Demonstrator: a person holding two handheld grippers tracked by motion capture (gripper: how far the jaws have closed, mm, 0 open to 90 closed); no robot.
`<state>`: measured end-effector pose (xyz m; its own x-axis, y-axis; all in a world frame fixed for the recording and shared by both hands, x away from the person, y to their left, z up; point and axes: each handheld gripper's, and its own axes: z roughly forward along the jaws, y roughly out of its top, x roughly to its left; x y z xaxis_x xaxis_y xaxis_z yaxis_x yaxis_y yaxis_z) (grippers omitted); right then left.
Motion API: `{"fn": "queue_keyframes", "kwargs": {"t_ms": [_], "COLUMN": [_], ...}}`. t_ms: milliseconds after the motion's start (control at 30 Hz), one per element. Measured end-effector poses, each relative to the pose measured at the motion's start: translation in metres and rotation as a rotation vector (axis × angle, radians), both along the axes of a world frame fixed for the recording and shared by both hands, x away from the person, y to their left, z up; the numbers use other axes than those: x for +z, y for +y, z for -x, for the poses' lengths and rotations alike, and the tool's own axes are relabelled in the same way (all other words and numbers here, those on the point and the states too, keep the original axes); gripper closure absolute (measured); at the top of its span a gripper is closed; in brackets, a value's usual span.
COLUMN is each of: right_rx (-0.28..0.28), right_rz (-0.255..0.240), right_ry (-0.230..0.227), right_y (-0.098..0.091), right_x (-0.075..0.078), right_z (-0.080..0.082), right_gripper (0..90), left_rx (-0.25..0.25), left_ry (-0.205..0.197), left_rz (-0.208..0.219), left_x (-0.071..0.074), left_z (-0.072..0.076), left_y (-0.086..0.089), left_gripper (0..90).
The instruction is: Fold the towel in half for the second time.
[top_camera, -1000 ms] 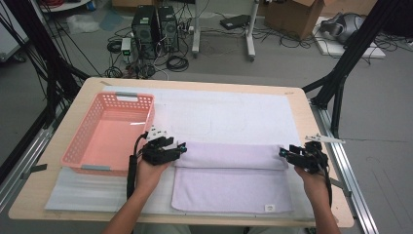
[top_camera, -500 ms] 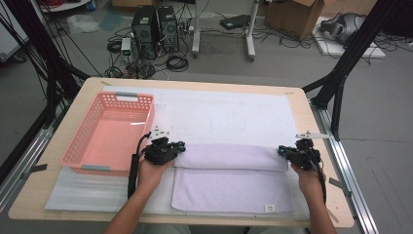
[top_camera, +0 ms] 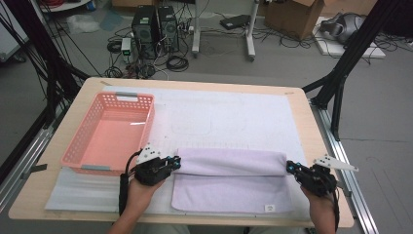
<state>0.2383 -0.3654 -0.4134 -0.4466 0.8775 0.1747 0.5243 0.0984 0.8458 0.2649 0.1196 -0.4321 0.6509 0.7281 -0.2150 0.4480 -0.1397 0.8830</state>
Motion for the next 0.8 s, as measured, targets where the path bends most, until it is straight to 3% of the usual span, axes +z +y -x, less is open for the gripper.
{"fn": "queue_keyframes", "kwargs": {"t_ms": [133,400,467,500,533,600,700,800], "right_rx": [0.004,0.013,0.017,0.017,0.021,-0.001,-0.043,-0.053], "right_rz": [-0.006,-0.012,-0.005,-0.001,0.011,0.036,0.006,0.005], "right_ry": [0.017,0.048,0.055,0.061,0.067,0.078,0.049,0.026], "right_y": [-0.004,-0.001,0.0,0.0,0.0,0.001,0.002,0.006], "right_x": [-0.003,-0.011,-0.014,-0.015,-0.016,-0.017,-0.011,-0.006], "right_z": [0.016,0.038,0.042,0.044,0.045,0.049,0.054,0.053], "right_gripper": [87.2,87.2,87.2,86.8,83.9,66.7,59.4,59.4], "left_rx": [-0.019,-0.009,0.008,0.021,0.036,0.056,0.063,0.06], "left_ry": [0.0,0.007,0.012,0.02,0.036,0.046,0.053,0.06], "left_rz": [-0.006,-0.019,-0.023,-0.018,0.0,0.014,0.028,0.025], "left_x": [-0.003,-0.01,-0.012,-0.013,-0.014,-0.014,-0.014,-0.015], "left_z": [0.015,0.037,0.043,0.045,0.047,0.05,0.054,0.054], "left_y": [0.001,0.003,0.005,0.007,0.009,0.012,0.013,0.009], "left_gripper": [82.6,81.3,77.2,70.9,64.4,55.8,52.6,52.4]}}
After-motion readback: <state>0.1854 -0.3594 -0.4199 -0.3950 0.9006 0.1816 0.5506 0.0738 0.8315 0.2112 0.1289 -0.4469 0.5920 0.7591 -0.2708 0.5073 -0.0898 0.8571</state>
